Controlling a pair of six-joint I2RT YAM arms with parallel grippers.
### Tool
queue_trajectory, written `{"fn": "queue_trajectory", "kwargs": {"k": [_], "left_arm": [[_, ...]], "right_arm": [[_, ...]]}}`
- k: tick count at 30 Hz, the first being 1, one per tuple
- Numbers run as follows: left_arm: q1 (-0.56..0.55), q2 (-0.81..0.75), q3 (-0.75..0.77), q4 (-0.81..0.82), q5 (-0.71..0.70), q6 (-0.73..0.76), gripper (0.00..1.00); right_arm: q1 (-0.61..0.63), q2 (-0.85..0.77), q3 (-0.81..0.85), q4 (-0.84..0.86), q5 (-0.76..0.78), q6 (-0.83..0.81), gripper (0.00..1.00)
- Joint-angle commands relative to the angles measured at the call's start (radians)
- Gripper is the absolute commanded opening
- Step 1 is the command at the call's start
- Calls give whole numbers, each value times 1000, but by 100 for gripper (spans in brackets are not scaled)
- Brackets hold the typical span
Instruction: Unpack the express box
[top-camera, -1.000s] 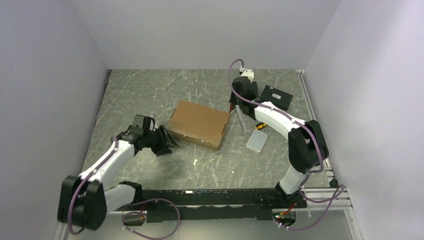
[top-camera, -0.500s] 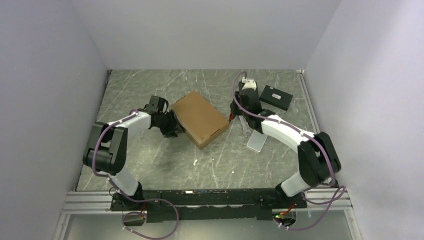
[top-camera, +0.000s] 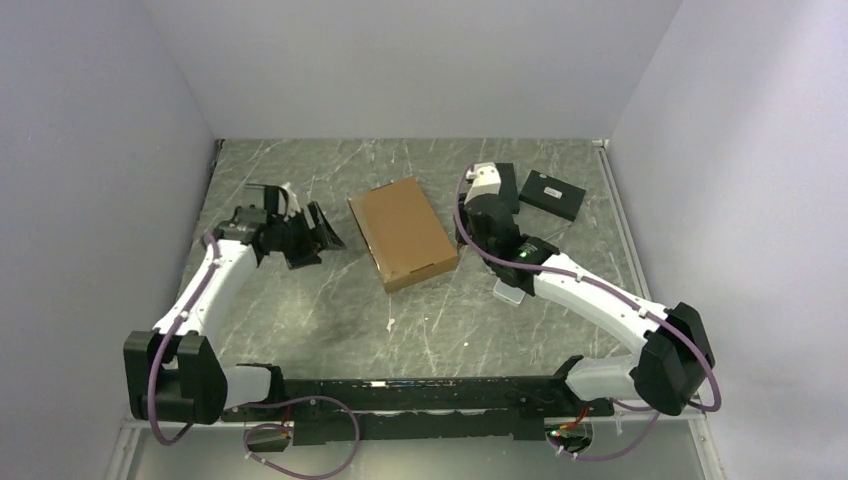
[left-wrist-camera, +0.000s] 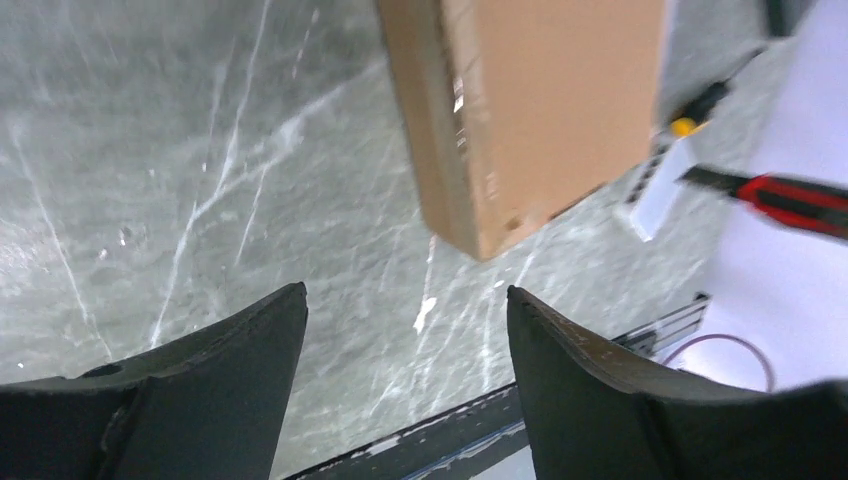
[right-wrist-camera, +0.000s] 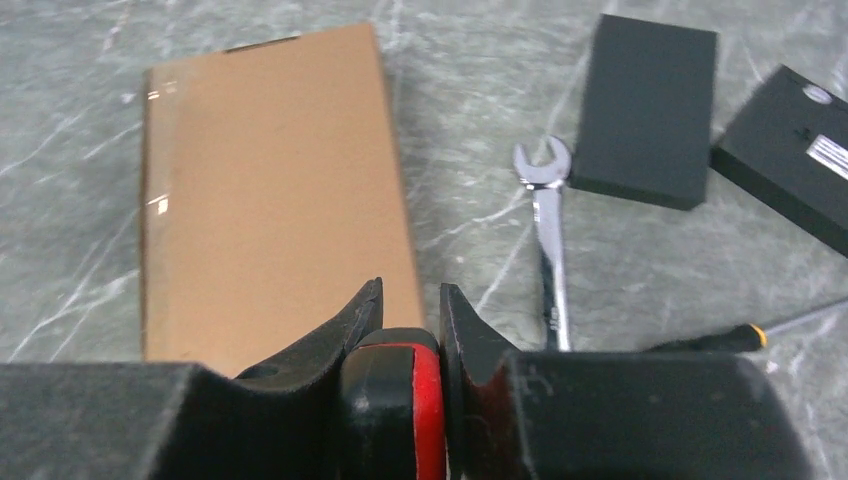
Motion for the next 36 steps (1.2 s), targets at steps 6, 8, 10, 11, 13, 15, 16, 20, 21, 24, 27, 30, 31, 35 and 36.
{"fn": "queue_trajectory", "kwargs": {"k": [6, 8, 10, 11, 13, 15, 16, 20, 21, 24, 27, 30, 31, 35, 36], "left_arm": [[144, 180, 311, -19, 296, 43, 79], [159, 257, 360, -36, 294, 39, 78], [160, 301, 386, -22, 275, 32, 78], [161, 317, 393, -6, 273, 32, 78], [162, 359, 418, -6, 249, 32, 78], [162, 385, 425, 6, 247, 43, 76], [164, 391, 418, 21, 228, 54, 76], [163, 427, 423, -18, 172, 157, 74], [163, 431, 415, -16, 165, 165, 73], [163, 434, 367, 29, 219, 150, 74], [163, 435, 352, 26, 207, 144, 79], [163, 437, 326, 61, 229, 112, 81], [163, 448, 326, 65, 249, 106, 80], [161, 481, 312, 98, 318, 87, 81], [159, 487, 308, 104, 330, 85, 80]], "right_arm": [[131, 92, 161, 100, -68, -38, 0], [161, 122, 187, 122, -80, -53, 0], [179, 152, 204, 156, -104, -66, 0], [187, 171, 219, 164, -110, -73, 0], [199, 208, 262, 163, -114, -82, 0], [207, 240, 293, 167, -117, -86, 0], [209, 249, 299, 175, -119, -90, 0], [214, 282, 336, 179, -106, -96, 0], [214, 291, 341, 181, -93, -94, 0], [214, 307, 342, 205, -63, -78, 0], [214, 326, 347, 220, -52, -65, 0], [214, 333, 344, 237, -77, -66, 0], [214, 334, 337, 256, -84, -66, 0], [214, 356, 330, 284, -108, -75, 0], [214, 364, 333, 284, -111, -78, 0]]}}
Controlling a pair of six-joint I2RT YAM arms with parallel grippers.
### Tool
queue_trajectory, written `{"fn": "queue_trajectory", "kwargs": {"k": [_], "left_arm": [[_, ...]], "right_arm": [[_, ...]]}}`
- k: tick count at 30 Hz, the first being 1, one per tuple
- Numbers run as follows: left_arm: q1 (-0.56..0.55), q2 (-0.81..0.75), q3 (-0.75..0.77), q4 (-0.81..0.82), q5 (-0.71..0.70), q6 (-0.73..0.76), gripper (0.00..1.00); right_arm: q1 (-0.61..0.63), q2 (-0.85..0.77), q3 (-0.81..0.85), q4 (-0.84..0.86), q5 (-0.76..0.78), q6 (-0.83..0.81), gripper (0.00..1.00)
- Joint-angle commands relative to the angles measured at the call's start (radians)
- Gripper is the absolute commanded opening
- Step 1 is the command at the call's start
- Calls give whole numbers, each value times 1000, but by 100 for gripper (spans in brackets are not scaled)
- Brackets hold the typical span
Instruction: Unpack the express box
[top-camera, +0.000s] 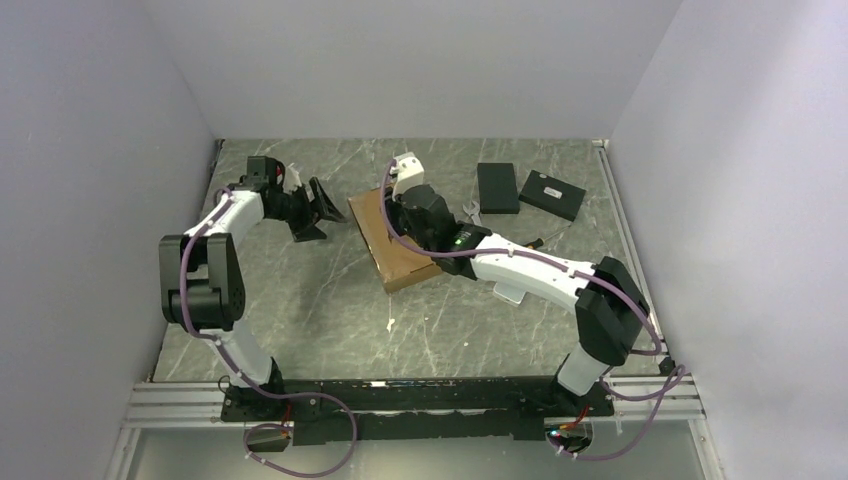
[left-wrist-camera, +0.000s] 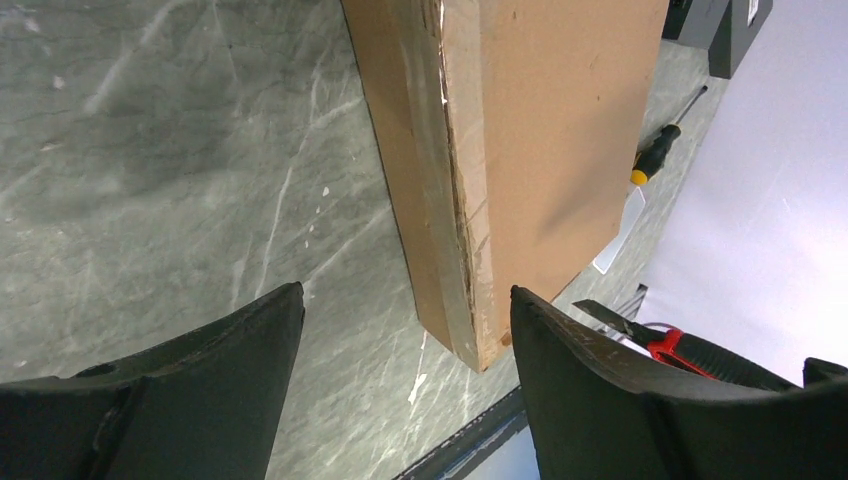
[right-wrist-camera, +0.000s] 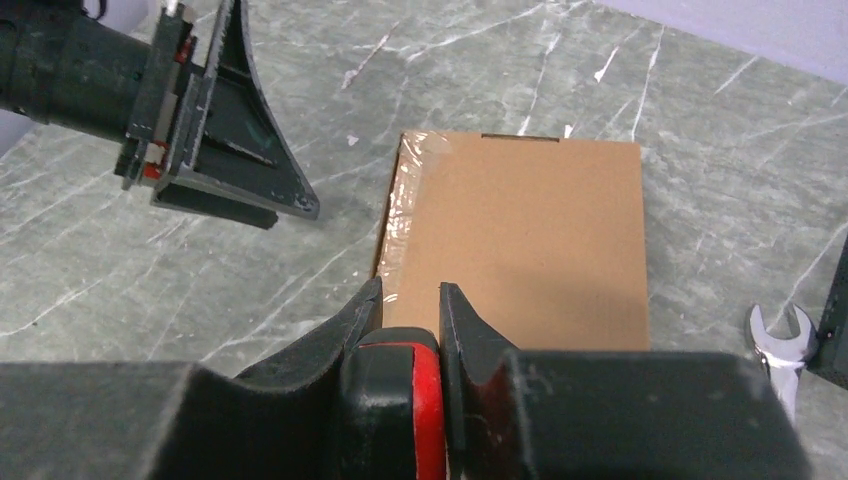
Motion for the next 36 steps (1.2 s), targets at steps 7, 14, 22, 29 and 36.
{"fn": "queue_trajectory", "kwargs": {"k": [7, 14, 22, 29, 36], "left_arm": [[-48, 65, -11, 98, 89, -26, 79], [-75, 98, 18, 128, 24, -45, 72], [-125, 139, 47, 87, -29, -25, 66], [-135, 148, 56, 63, -58, -17, 63], [-135, 163, 65, 51, -60, -16, 59]], "right_arm": [[6, 76, 96, 86, 26, 37, 0], [29, 135, 142, 115, 77, 45, 0], [39, 169, 173, 104, 67, 44, 0], [55, 191, 189, 91, 65, 42, 0], [64, 203, 189, 88, 66, 42, 0]]}}
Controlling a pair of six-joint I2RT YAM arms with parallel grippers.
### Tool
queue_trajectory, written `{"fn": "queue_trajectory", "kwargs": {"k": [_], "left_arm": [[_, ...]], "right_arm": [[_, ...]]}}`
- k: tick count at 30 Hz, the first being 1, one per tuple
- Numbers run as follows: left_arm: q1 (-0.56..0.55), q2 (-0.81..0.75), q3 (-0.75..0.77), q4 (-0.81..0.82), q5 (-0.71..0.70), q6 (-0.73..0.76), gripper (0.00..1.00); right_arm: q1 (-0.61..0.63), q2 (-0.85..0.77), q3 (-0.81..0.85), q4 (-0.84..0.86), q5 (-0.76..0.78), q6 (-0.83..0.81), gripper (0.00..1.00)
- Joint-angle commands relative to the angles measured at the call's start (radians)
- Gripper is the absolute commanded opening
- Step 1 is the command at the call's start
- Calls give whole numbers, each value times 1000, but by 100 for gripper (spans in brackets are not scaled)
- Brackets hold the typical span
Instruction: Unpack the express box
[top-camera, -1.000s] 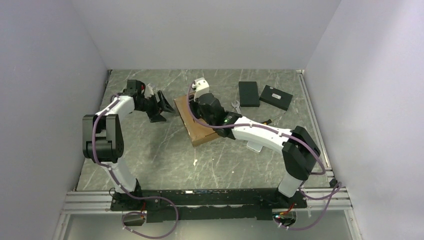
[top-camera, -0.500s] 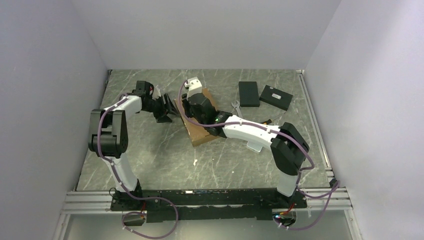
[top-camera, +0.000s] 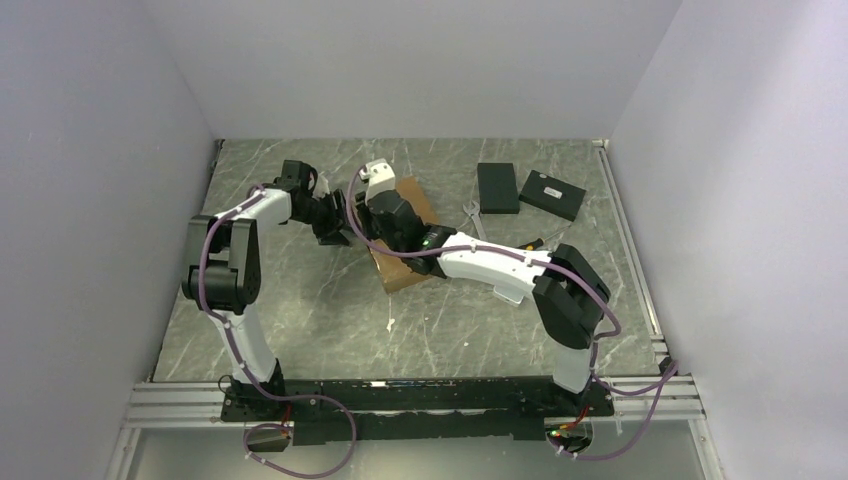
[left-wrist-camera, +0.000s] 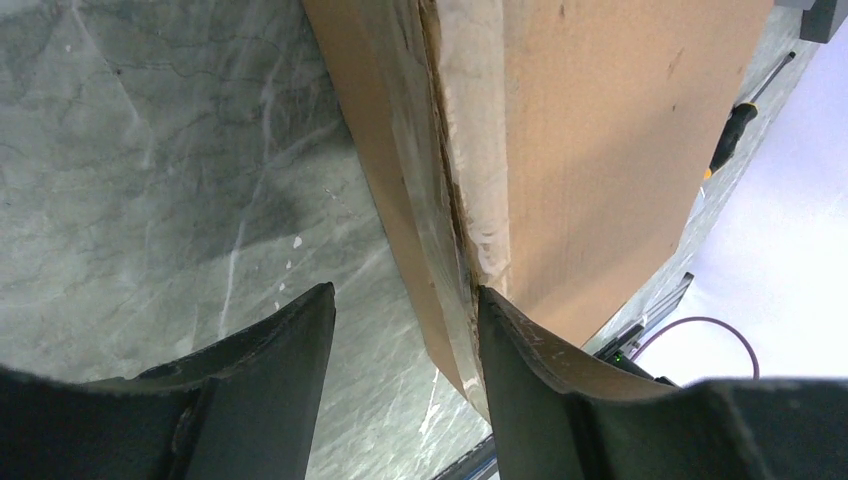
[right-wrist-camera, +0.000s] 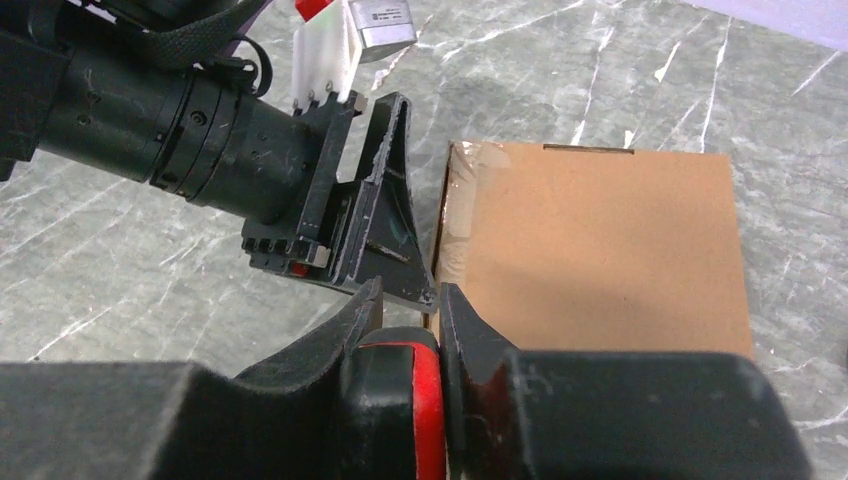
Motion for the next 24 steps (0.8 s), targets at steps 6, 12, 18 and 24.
{"fn": "queue_trajectory", "kwargs": {"k": [6, 12, 18, 24], "left_arm": [[0, 21, 41, -18, -14, 13, 57], [-1, 23, 42, -20, -15, 14, 56], [-1, 27, 42, -21, -14, 11, 55], [-1, 42, 52, -33, -18, 9, 54]], "right_arm": [[15, 12, 52, 38, 14, 8, 0], [22, 16, 41, 37, 27, -3, 0], [33, 16, 29, 32, 51, -17, 0], [55, 4, 25, 9, 89, -27, 0]]}}
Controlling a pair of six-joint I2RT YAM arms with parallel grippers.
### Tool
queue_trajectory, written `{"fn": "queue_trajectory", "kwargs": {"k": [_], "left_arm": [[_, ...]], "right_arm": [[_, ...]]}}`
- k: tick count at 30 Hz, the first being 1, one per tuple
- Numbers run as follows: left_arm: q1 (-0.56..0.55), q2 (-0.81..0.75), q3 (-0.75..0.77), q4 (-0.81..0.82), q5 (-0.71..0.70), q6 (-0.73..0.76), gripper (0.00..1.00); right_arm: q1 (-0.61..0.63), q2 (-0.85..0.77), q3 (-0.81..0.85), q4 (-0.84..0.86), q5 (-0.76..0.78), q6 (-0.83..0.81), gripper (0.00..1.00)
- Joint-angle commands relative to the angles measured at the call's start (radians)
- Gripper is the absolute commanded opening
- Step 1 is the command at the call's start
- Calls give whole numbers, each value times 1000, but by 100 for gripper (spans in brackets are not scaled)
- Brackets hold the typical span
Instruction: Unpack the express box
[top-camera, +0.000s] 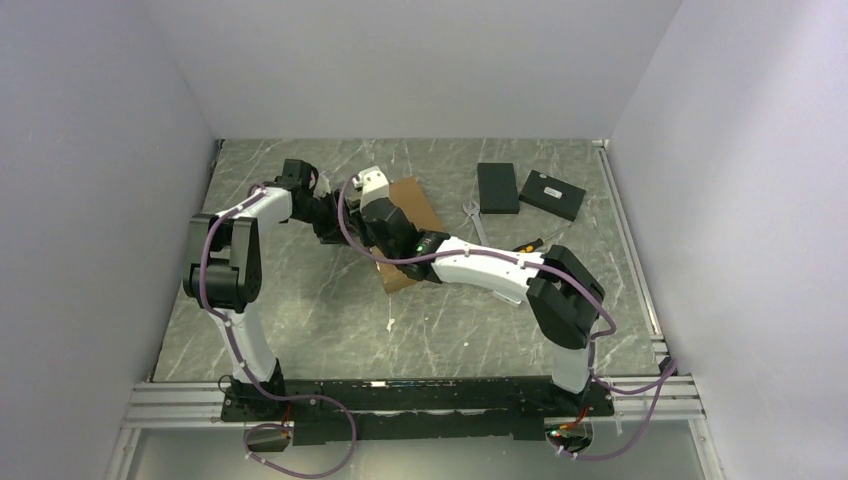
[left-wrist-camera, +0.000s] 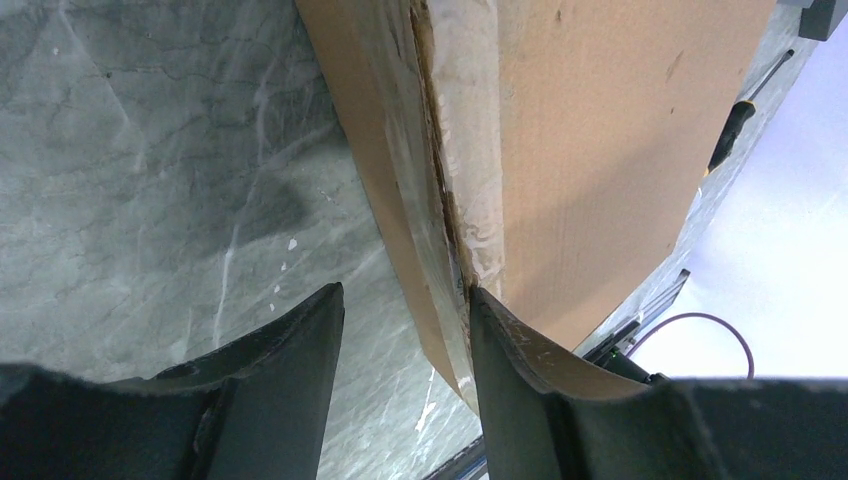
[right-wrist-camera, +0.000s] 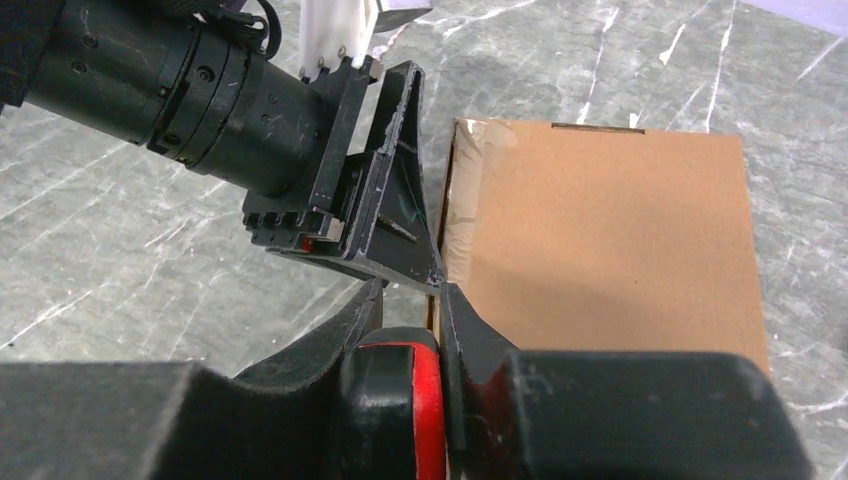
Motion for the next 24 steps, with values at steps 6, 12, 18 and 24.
{"fn": "queue_trajectory", "kwargs": {"k": [6, 12, 18, 24], "left_arm": [[-1, 29, 35, -21, -34, 7, 54], [-1, 33, 39, -34, -58, 8, 55], [-1, 39, 43, -42, -71, 7, 55], [-1, 42, 45, -50, -88, 10, 55]], "right_arm": [[38, -38, 7, -10, 97, -13, 0], [64, -69, -28, -25, 134, -14, 0], [98, -107, -77, -34, 175, -12, 0], [132, -145, -113, -54, 213, 8, 0]]}}
